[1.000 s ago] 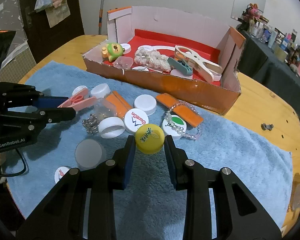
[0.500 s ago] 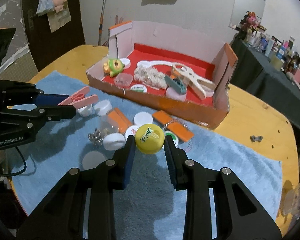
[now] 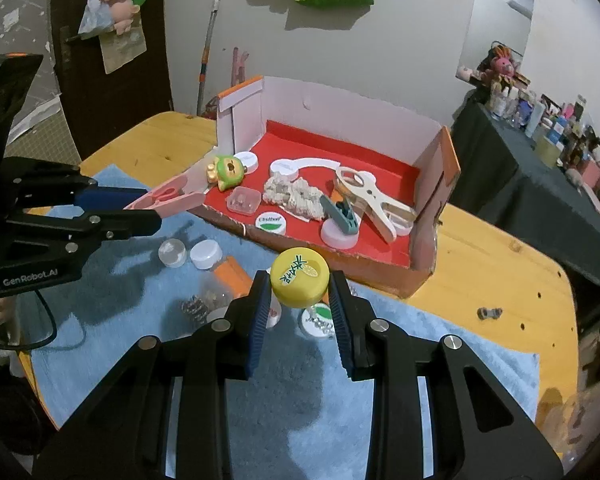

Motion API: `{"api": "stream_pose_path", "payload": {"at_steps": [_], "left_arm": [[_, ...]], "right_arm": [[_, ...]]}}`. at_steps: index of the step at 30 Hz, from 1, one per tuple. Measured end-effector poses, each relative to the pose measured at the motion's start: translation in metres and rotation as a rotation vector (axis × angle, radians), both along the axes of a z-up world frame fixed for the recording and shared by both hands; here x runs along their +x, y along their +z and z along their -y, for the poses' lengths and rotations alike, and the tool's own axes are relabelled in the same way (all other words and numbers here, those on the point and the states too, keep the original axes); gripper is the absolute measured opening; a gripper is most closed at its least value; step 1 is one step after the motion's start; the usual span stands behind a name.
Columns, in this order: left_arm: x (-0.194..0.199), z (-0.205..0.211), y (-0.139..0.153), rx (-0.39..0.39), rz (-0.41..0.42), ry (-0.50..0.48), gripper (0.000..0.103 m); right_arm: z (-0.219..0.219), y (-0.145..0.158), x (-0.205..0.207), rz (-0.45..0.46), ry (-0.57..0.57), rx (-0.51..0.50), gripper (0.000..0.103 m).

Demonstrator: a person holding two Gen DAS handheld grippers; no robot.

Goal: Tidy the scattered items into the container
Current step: 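Carry the pink clip and yellow cap over the cardboard box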

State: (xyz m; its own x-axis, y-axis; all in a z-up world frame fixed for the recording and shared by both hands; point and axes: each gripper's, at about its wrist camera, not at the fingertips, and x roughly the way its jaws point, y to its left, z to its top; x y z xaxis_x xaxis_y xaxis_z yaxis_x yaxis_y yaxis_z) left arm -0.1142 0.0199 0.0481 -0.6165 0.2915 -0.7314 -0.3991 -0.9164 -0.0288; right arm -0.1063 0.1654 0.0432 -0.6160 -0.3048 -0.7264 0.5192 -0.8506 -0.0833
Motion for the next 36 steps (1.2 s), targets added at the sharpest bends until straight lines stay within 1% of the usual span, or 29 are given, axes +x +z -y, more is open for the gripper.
{"api": "stream_pose_path", "payload": {"at_steps": [7,13,26,29,30,31,36], "left_arm": [[-0.018,0.000,0.004,-0.004,0.008,0.003,0.021],[-0.038,0.000,0.003,-0.009,0.018,0.013,0.021],[-0.088,-0.003,-0.012,-0.037,0.065,0.043,0.021],[-0.097,-0.003,-0.016,-0.039,0.073,0.049,0.020],[-0.099,-0.003,-0.017,-0.042,0.074,0.051,0.017],[-0.103,-0.003,-0.019,-0.045,0.077,0.053,0.011],[-0.119,-0.001,-0.031,-0.054,0.109,0.074,0.011]], "right_arm": [[0.004,0.006,-0.011,-0.006,0.009,0.006,0.028],[0.006,0.007,-0.029,0.003,0.012,0.011,0.028],[0.009,-0.002,-0.071,0.043,-0.004,0.024,0.028],[0.011,-0.007,-0.086,0.055,-0.012,0.043,0.028],[0.011,-0.008,-0.090,0.058,-0.015,0.044,0.028],[0.011,-0.009,-0.093,0.061,-0.017,0.046,0.028],[0.014,-0.013,-0.110,0.077,-0.024,0.043,0.028]]}}
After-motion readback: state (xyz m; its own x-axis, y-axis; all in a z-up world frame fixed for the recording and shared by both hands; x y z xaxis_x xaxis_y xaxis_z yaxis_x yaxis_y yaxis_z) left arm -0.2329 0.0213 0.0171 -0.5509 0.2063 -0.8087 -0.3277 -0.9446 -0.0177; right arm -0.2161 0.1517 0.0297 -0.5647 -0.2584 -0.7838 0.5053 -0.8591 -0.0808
